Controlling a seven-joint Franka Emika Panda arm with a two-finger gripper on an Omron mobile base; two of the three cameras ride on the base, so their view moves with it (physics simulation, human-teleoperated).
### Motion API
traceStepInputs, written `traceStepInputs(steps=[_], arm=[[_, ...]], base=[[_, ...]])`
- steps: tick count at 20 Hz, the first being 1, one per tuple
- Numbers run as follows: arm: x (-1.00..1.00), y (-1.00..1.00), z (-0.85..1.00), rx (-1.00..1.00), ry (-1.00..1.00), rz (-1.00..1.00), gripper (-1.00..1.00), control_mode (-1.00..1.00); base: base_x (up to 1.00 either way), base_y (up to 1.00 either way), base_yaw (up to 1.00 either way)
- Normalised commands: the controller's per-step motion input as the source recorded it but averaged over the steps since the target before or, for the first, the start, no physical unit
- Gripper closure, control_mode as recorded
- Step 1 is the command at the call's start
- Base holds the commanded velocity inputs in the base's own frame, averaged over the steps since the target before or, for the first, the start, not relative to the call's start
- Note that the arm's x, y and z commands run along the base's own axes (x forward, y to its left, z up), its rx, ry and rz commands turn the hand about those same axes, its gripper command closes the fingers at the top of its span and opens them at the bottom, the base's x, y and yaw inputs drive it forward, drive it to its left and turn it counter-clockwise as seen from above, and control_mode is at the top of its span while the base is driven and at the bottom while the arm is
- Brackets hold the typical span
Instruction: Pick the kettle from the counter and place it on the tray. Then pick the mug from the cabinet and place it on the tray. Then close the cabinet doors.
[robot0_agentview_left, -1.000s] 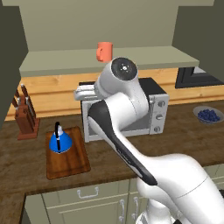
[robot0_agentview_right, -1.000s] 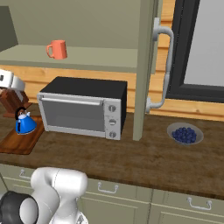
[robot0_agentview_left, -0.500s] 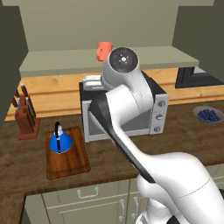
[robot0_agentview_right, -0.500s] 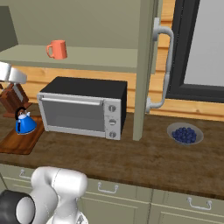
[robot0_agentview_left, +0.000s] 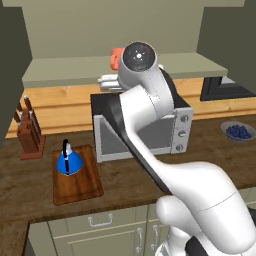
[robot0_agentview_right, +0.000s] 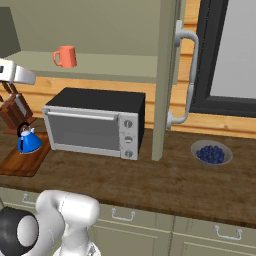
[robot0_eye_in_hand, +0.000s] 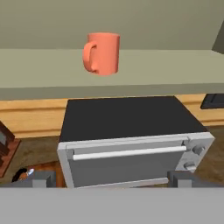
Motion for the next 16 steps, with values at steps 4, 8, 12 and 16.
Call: traceStepInputs(steps=[4, 8, 12, 16], arm=[[0.52, -0.17, 0.25, 0.00, -0.10, 0.00, -1.00, -1.00], [0.55, -0.18, 0.05, 0.00, -0.13, 0.00, -1.00, -1.00], [0.69, -0.09, 0.03, 0.00, -0.01, 0.00, -1.00, -1.00], [0.54, 0.01, 0.07, 0.00, 0.14, 0.00, -1.00, -1.00]], base=[[0.00, 0.00, 0.00], [0.00, 0.00, 0.00], [0.00, 0.00, 0.00], [0.00, 0.00, 0.00]])
